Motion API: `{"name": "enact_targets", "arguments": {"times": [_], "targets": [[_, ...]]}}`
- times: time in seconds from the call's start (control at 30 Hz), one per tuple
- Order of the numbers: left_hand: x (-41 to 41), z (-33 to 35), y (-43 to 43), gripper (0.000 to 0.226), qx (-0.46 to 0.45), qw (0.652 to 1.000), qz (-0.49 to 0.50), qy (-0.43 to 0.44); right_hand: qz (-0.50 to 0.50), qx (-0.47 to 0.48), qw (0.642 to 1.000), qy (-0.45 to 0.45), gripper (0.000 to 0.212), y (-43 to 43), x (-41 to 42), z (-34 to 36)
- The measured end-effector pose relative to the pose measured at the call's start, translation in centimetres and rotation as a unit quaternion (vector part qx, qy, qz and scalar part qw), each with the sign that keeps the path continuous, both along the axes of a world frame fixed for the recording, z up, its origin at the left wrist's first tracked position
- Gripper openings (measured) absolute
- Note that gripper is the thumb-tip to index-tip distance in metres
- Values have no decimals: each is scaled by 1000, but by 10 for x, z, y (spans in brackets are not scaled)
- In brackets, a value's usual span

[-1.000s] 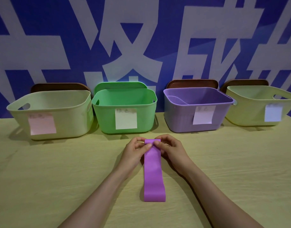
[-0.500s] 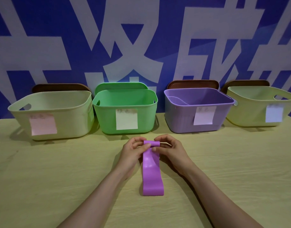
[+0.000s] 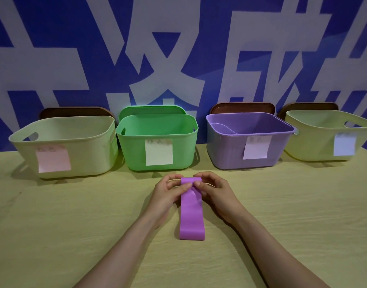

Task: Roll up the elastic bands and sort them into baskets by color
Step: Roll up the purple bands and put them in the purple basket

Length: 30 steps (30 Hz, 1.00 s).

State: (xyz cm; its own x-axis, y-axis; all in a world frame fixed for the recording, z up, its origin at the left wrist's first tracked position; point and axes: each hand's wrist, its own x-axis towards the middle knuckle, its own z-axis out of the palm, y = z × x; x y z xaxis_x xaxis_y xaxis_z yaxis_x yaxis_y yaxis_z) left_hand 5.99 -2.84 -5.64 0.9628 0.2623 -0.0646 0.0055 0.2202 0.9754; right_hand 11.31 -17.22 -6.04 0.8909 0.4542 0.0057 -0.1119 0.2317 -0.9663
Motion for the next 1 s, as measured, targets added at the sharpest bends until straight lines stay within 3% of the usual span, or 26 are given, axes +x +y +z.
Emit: {"name": "enact_targets", "arguments": {"times": [0.3,0.53,0.77,1.0], "targets": [[-1,-1,1,35,1,1000,15,-21,15,-18,1000,13,29,-2,0,0],[-3,3,2,42,-5,998,2,-61,15,-46,999,2,24,1,-1,2],[-2,2,-4,35,-9,1000,7,-17,21,16,999,26,25,-3,1,3],[-3,3,-2,38,-39,999,5,5,19,-3,1000,9,26,-3,-1,2]]}}
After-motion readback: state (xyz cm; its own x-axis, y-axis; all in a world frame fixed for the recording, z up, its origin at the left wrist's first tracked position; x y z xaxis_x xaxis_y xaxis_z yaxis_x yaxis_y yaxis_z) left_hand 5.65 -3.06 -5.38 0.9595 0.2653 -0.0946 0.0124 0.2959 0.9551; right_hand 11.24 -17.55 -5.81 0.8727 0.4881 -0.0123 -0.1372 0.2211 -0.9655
